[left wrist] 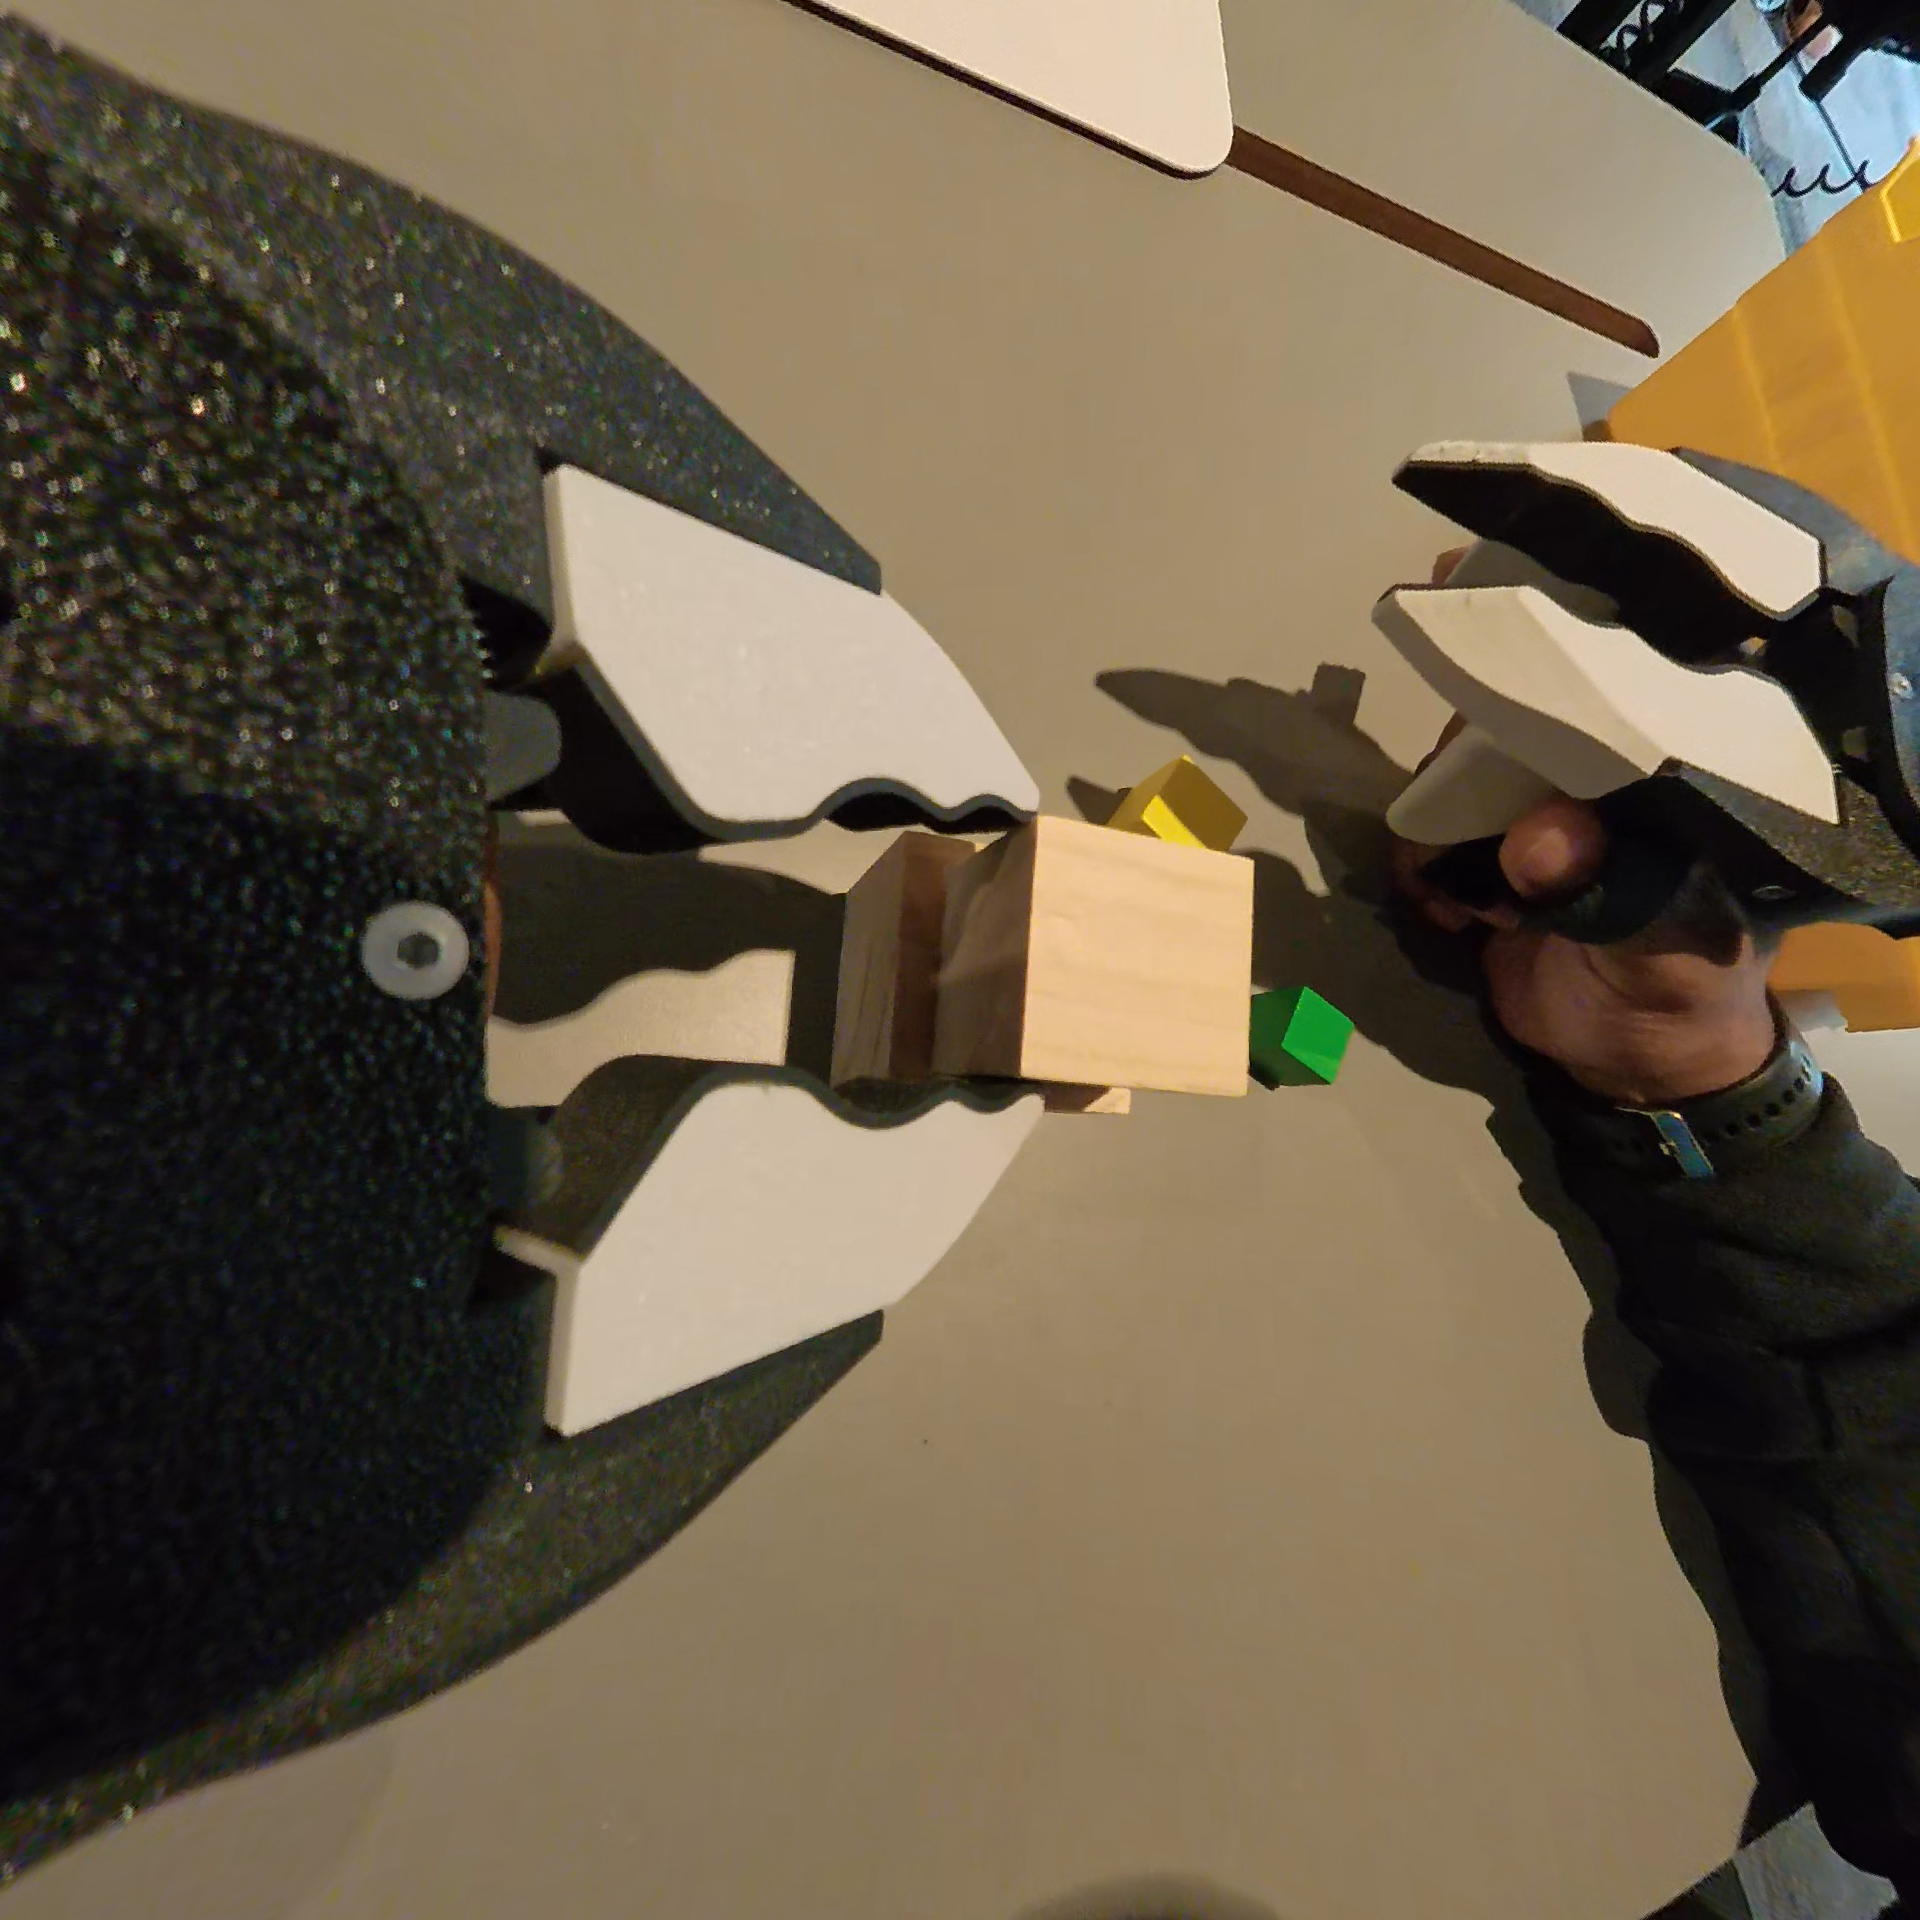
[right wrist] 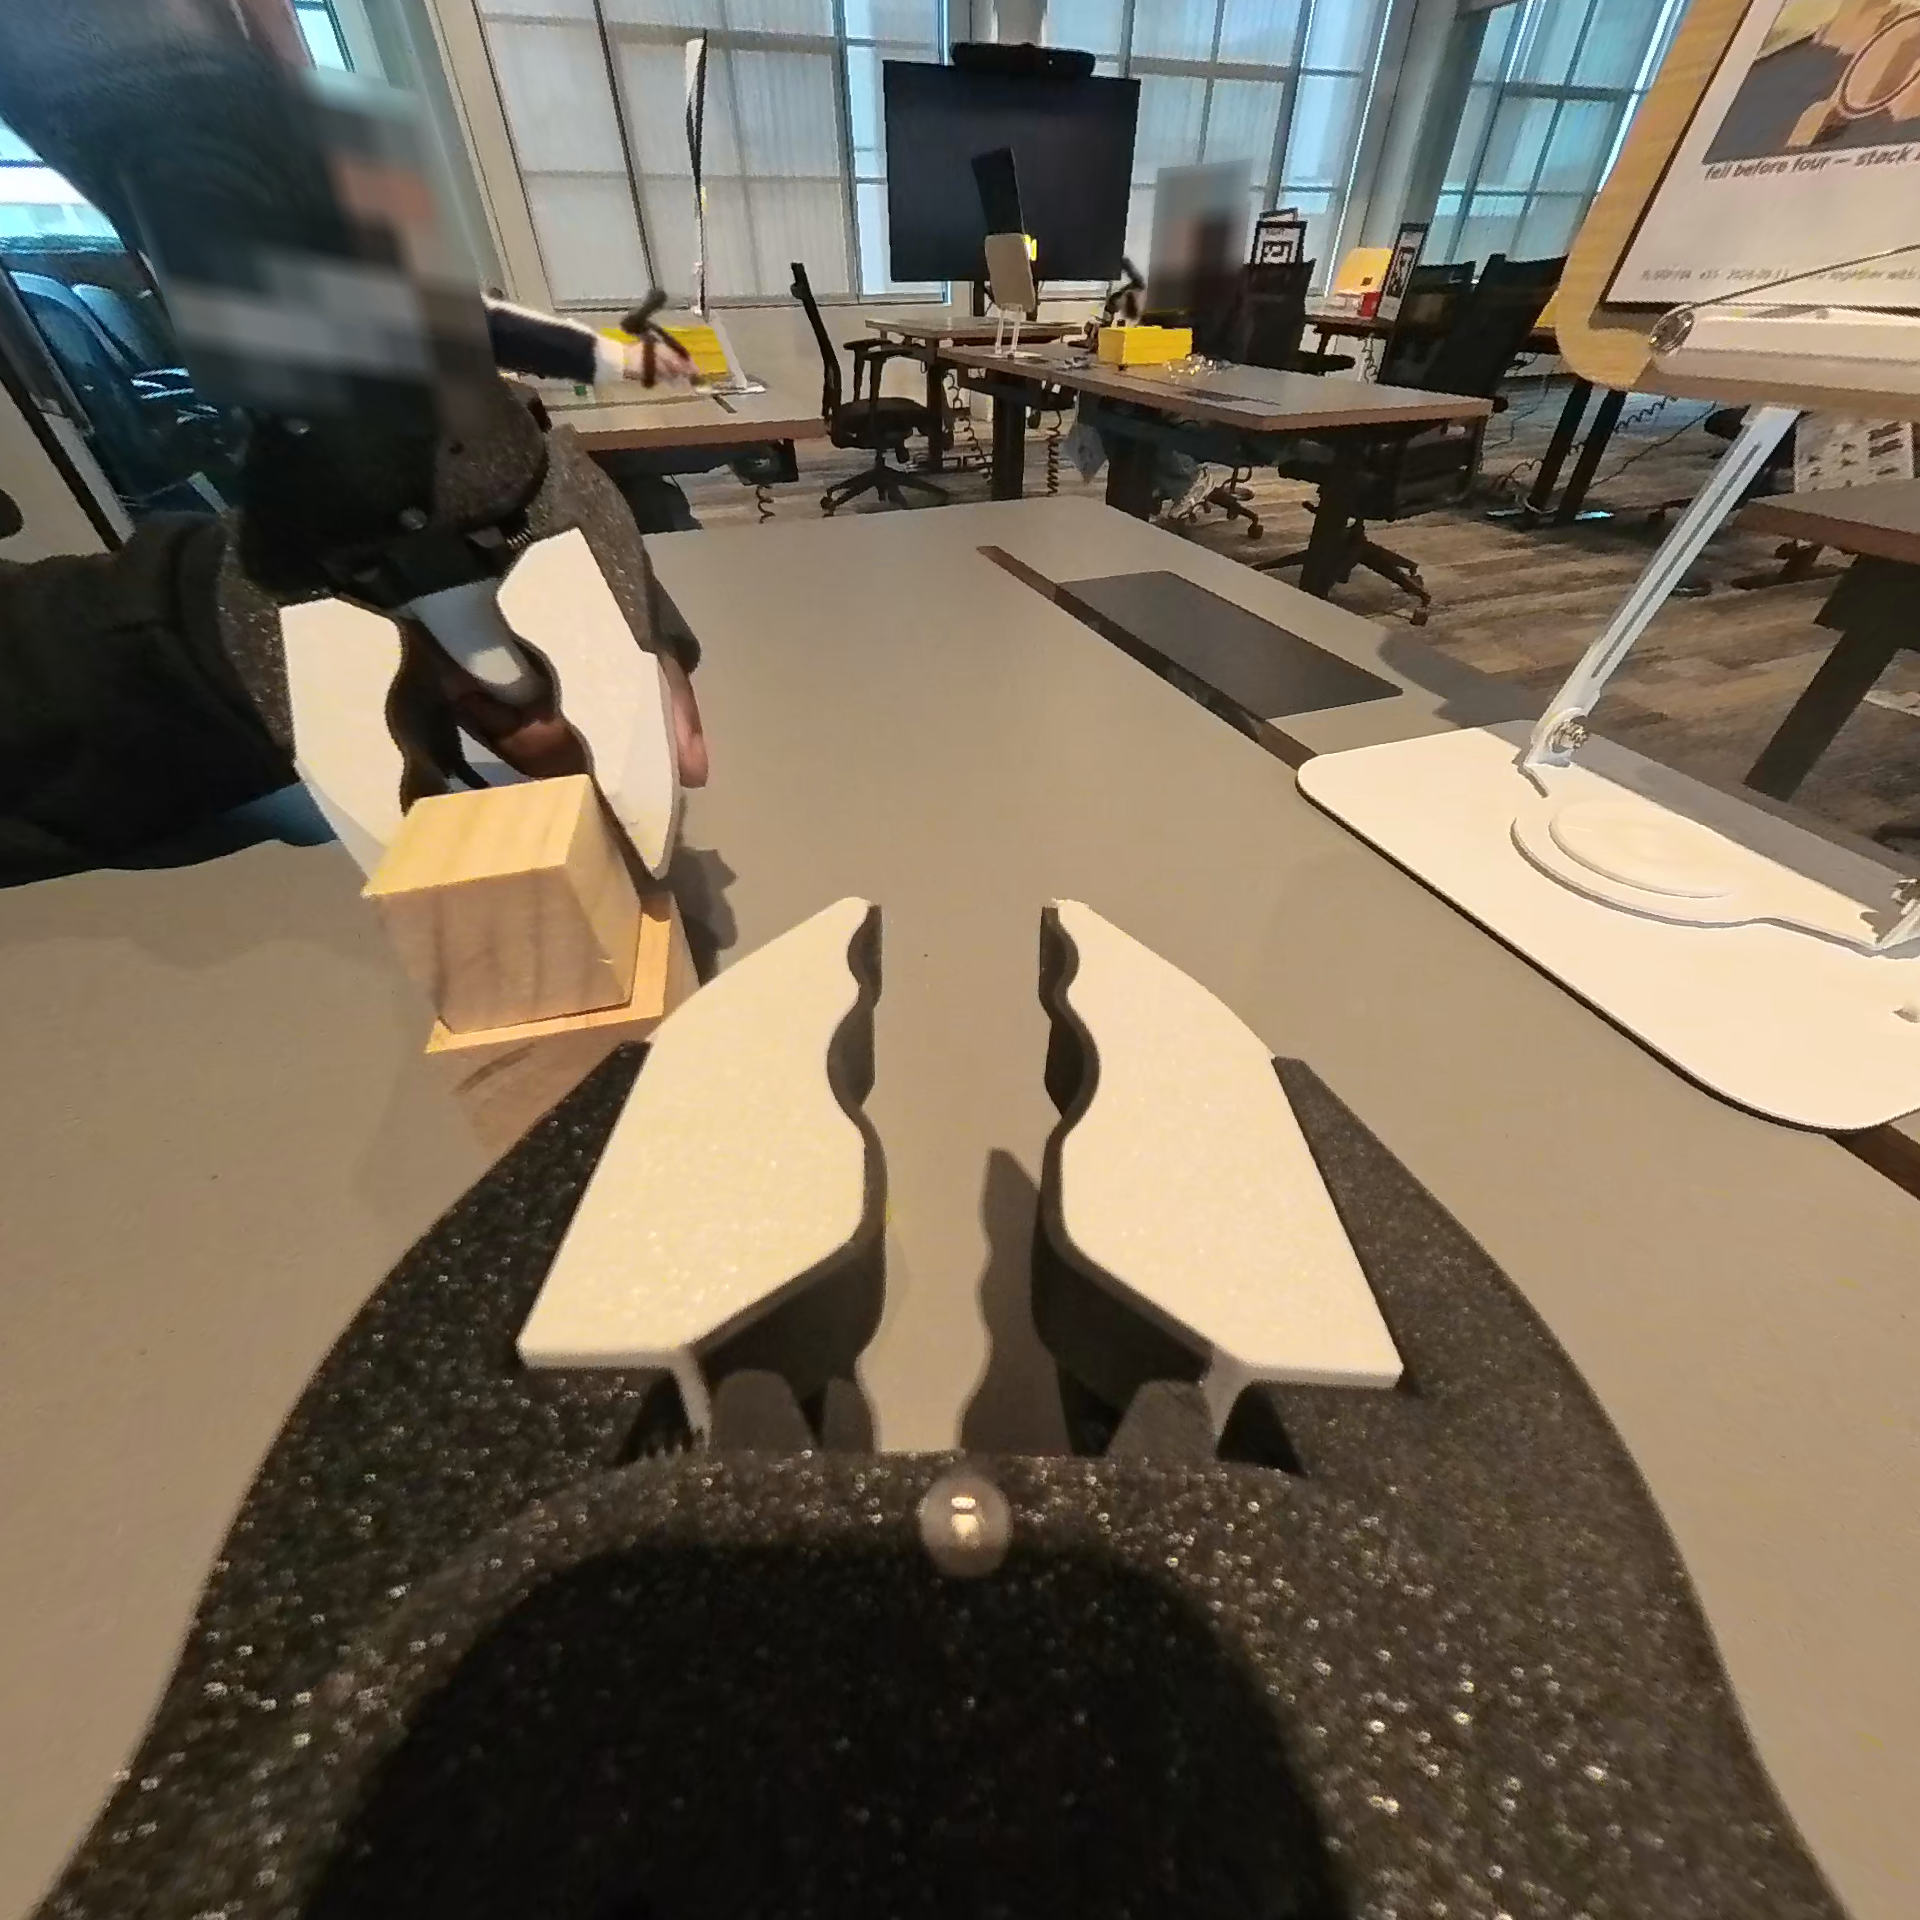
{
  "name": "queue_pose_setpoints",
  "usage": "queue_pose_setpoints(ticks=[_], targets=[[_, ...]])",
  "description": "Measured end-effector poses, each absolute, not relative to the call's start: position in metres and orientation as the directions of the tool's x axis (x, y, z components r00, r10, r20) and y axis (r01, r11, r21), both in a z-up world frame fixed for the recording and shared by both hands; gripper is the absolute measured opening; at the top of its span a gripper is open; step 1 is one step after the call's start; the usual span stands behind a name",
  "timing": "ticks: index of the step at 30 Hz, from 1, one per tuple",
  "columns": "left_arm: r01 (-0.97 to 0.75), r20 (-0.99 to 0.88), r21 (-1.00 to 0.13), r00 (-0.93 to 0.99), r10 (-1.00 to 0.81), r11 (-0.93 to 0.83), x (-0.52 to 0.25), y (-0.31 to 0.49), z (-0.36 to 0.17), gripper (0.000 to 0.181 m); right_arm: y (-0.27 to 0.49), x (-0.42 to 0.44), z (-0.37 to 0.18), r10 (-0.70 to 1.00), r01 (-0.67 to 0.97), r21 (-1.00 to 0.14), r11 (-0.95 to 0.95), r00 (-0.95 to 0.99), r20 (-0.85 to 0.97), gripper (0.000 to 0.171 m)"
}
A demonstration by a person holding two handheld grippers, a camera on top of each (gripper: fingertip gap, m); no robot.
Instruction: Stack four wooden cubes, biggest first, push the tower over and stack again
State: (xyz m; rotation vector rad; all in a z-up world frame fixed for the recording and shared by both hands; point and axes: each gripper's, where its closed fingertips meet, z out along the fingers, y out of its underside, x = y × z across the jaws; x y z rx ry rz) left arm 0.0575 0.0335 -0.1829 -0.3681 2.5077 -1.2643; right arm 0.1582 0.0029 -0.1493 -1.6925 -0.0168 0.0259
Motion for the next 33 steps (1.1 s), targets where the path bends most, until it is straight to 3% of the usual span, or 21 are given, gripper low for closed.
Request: queue_pose_setpoints(ticks=[28, 33], targets=[[-0.038, -0.177, -0.845, -0.921, -0.347, 0.533, 0.049, 0.048, -0.173, 0.055, 0.003, 0.158, -0.149, 0.036, -0.017, -0.993, -0.121, 0.999, -0.021, 0.029], [-0.018, -0.182, -0.926, -0.855, -0.485, 0.378, 0.071, 0.076, -0.157, 0.053, 0.002, 0.159, -0.149, 0.044, -0.032, -0.993, -0.115, 0.998, -0.037, 0.029]])
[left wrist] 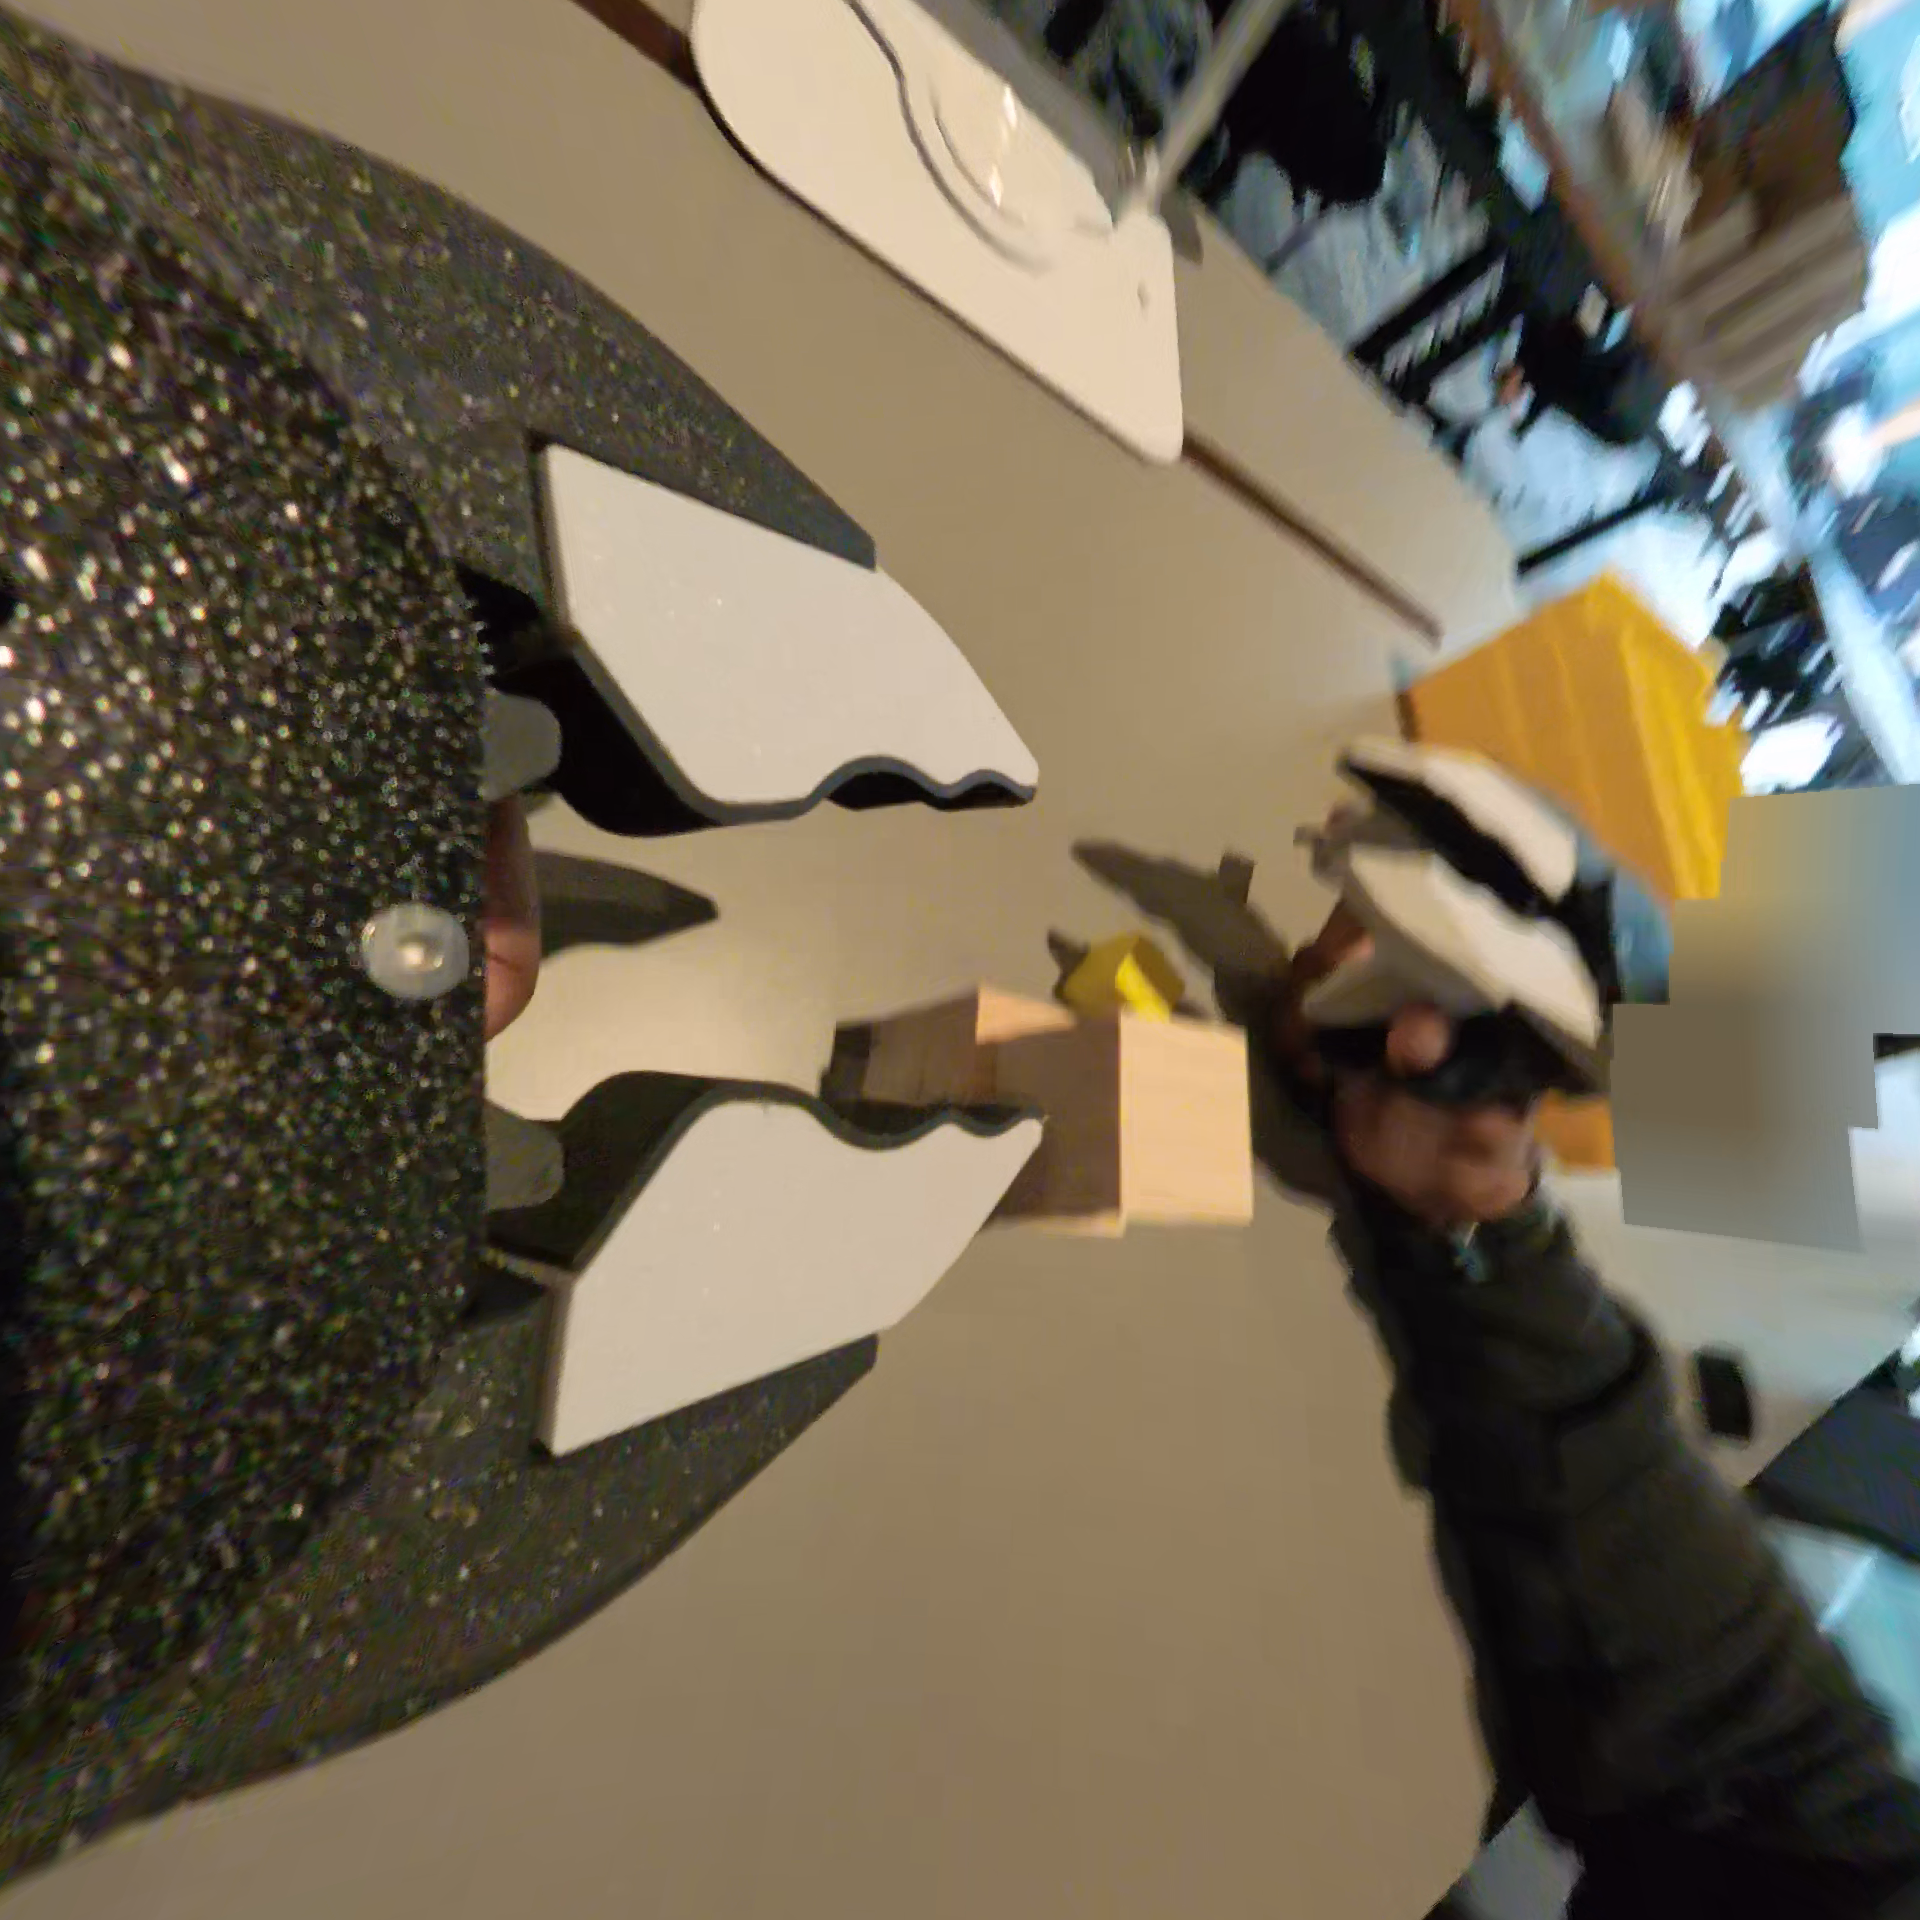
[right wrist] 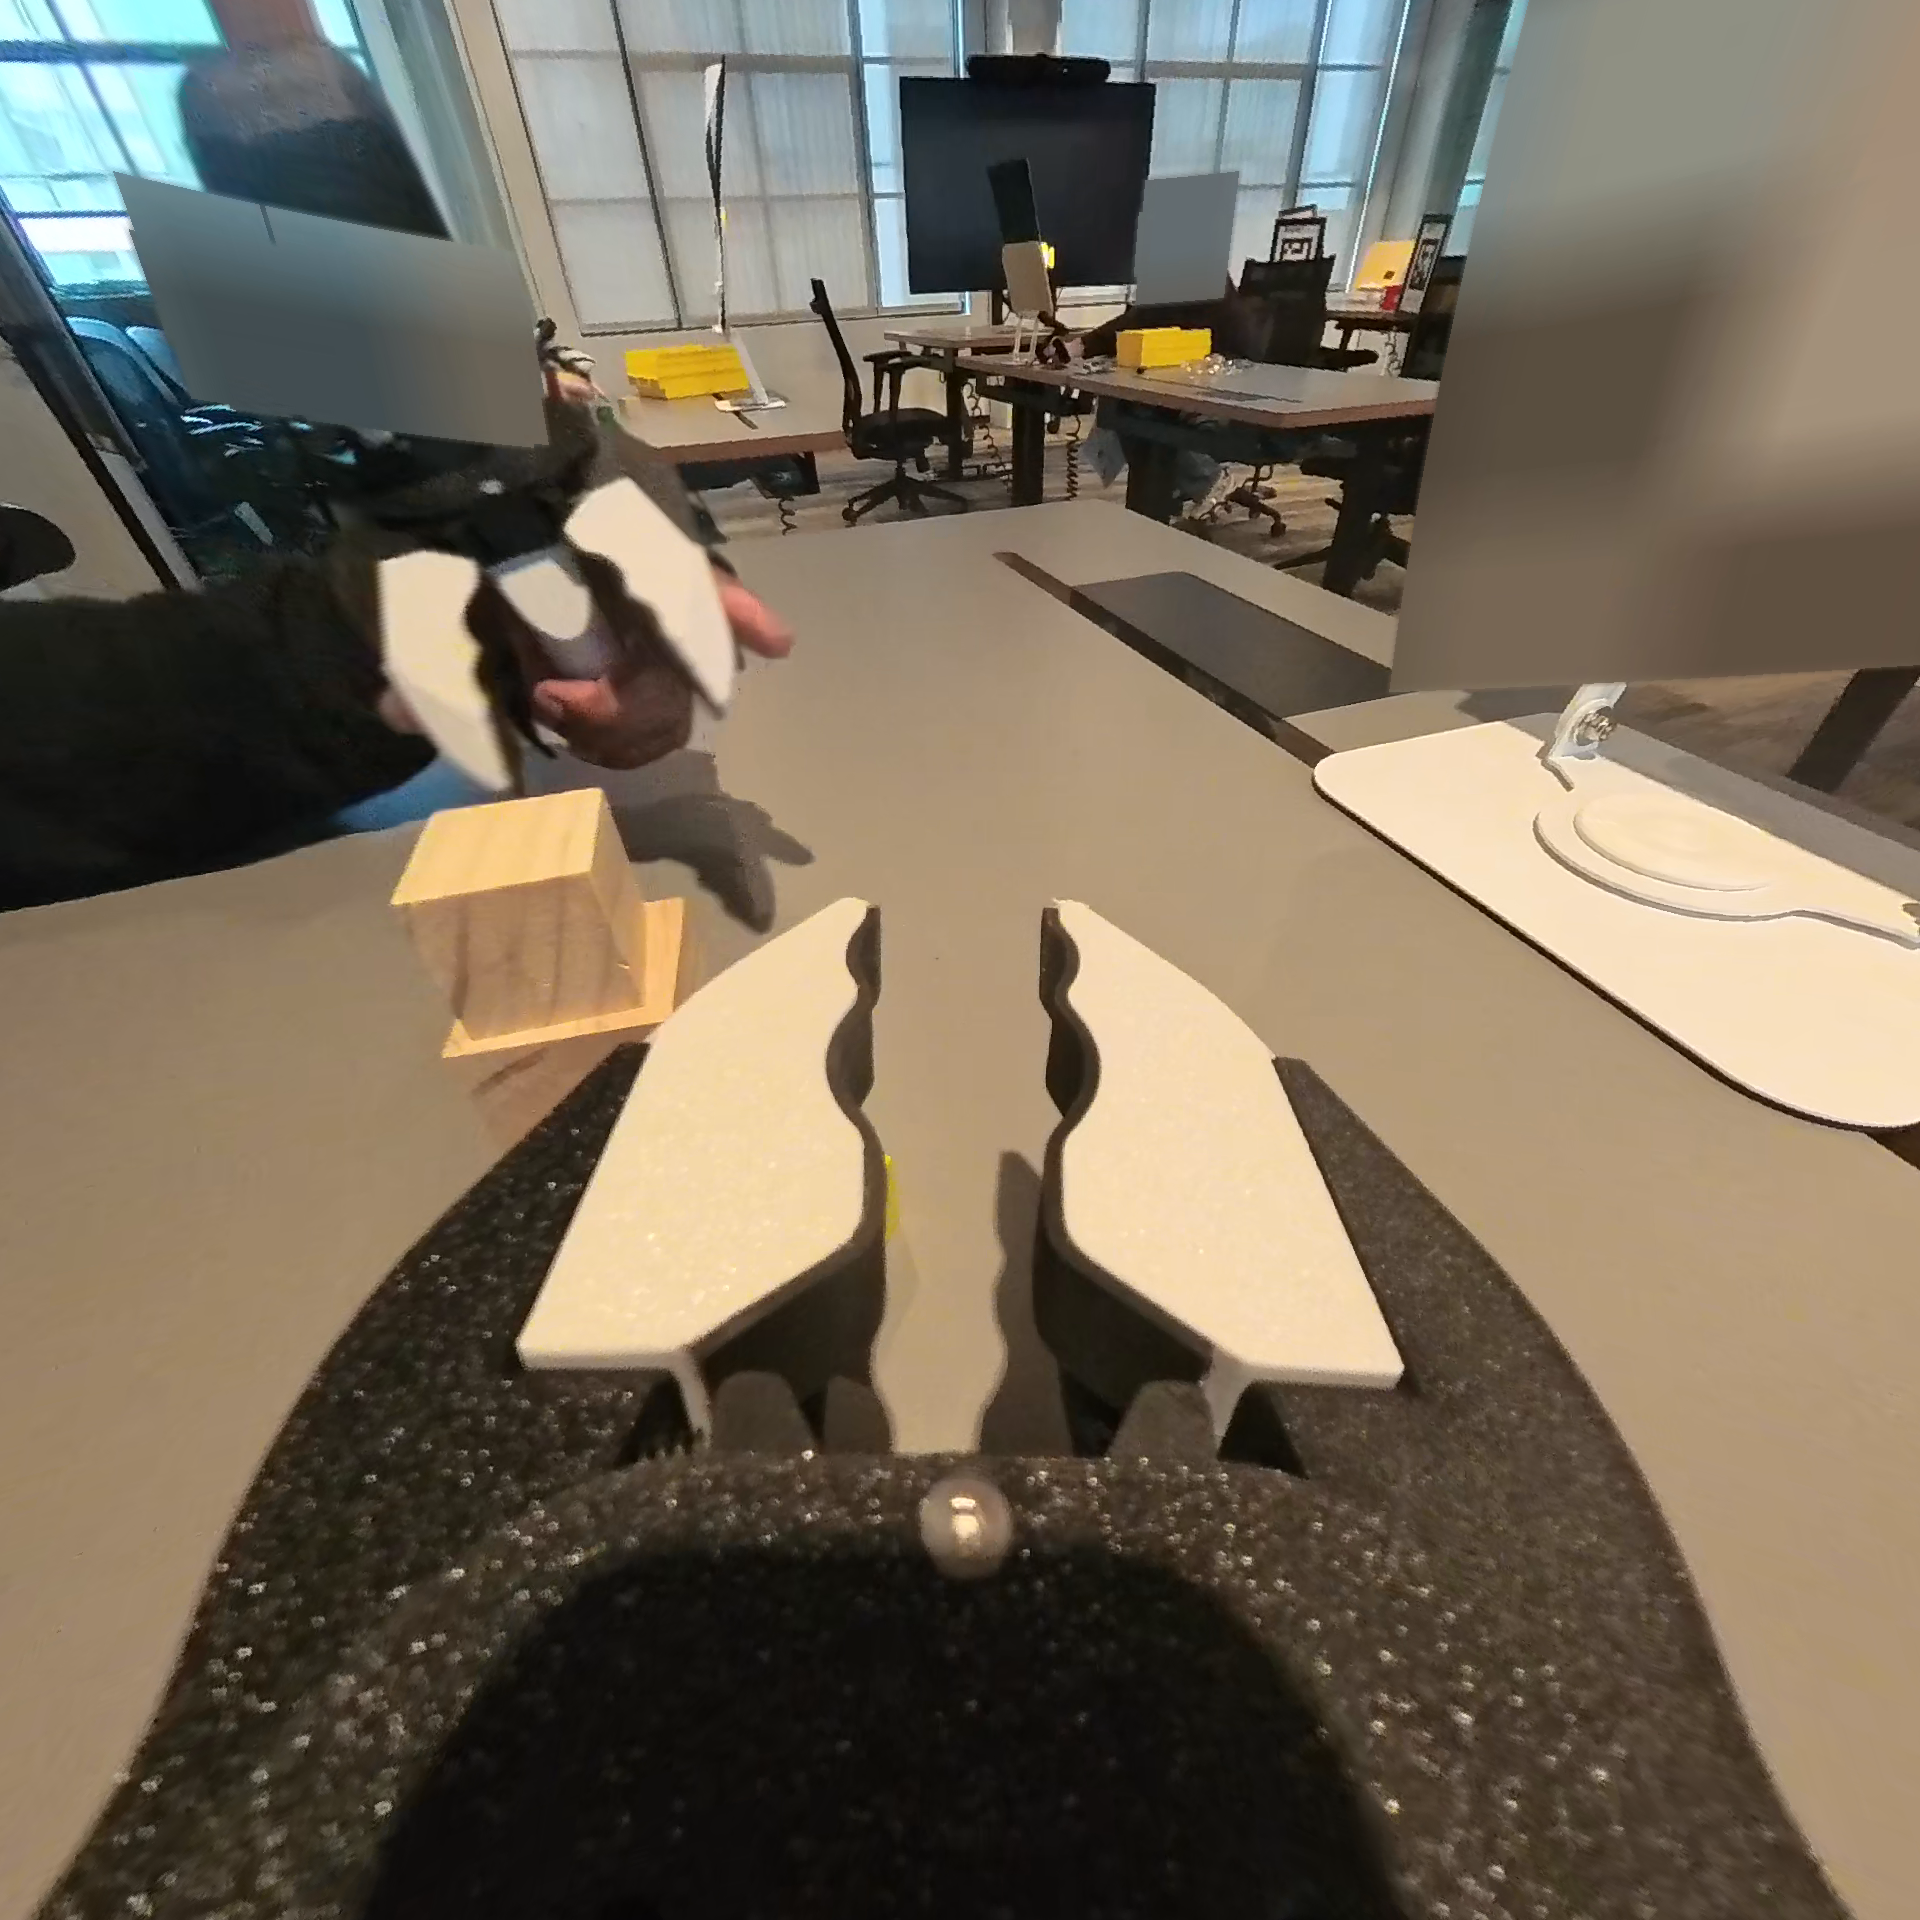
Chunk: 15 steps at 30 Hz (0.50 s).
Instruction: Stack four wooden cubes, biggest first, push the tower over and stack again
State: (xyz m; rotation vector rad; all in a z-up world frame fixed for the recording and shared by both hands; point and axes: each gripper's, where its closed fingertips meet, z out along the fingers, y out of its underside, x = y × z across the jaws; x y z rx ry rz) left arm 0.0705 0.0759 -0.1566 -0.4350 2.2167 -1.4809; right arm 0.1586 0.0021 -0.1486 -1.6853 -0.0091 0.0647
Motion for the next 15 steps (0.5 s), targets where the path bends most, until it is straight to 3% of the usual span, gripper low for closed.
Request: queue_pose_setpoints(ticks=[6, 15], targets=[[-0.092, 0.03, -0.995, -0.605, -0.795, 0.032, 0.126, 0.138, -0.144, 0.047, 0.002, 0.158, -0.149, 0.043, -0.02, -0.993, -0.117, 0.999, -0.025, 0.029], [-0.096, 0.206, -0.978, -0.549, -0.81, -0.184, 0.131, 0.167, -0.131, 0.044, 0.004, 0.166, -0.159, -0.044, -0.006, -0.98, -0.2, 0.999, 0.003, 0.031]])
